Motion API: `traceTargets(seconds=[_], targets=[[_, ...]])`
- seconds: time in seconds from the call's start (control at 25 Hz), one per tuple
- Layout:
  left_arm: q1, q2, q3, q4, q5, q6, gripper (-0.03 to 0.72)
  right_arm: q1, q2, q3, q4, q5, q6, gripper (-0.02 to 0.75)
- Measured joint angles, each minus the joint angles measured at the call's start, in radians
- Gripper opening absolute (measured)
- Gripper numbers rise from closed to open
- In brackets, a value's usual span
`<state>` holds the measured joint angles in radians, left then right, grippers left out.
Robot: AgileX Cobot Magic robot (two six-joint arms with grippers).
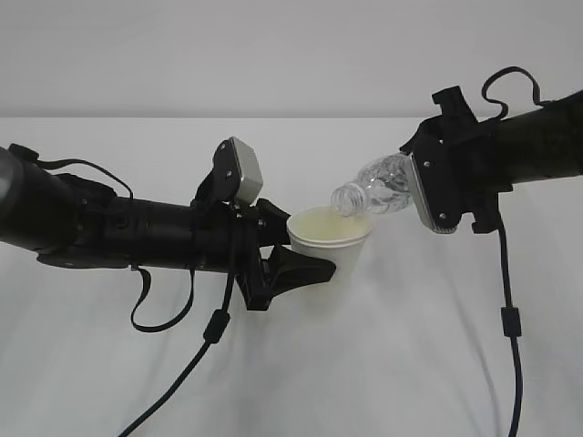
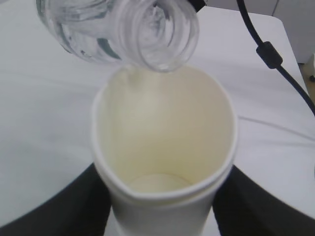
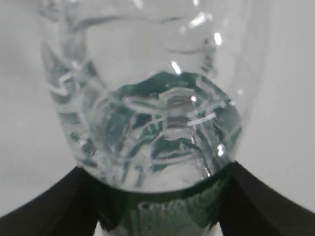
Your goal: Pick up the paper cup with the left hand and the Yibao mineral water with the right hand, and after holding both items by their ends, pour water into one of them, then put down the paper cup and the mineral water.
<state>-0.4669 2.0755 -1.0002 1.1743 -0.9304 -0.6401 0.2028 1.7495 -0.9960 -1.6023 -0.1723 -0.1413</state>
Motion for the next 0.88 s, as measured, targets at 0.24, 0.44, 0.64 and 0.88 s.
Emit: traceTargets(seconds=[0.24,0.44,0.64,0.88], targets=[[0.0,0.0,0.0,0.0,0.001,0.0,0.433,0.0,0.0,0.0,-0.009,0.001,-0.011,0.489],[0.0,0.0,0.0,0.0,-0.003,0.0,0.433,0.0,0.0,-0.002,-0.011,0.006,-0.024,0.489],[0.0,0.0,0.0,0.0,-0.008,-0.001,0.433,0.0,-0.002,-0.002,-0.019,0.013,-0.038,0.489],[0.0,0.0,0.0,0.007,-0.023,-0.001,0.433,0.0,-0.002,-0.01,-0.039,0.019,-0.042,0.489]])
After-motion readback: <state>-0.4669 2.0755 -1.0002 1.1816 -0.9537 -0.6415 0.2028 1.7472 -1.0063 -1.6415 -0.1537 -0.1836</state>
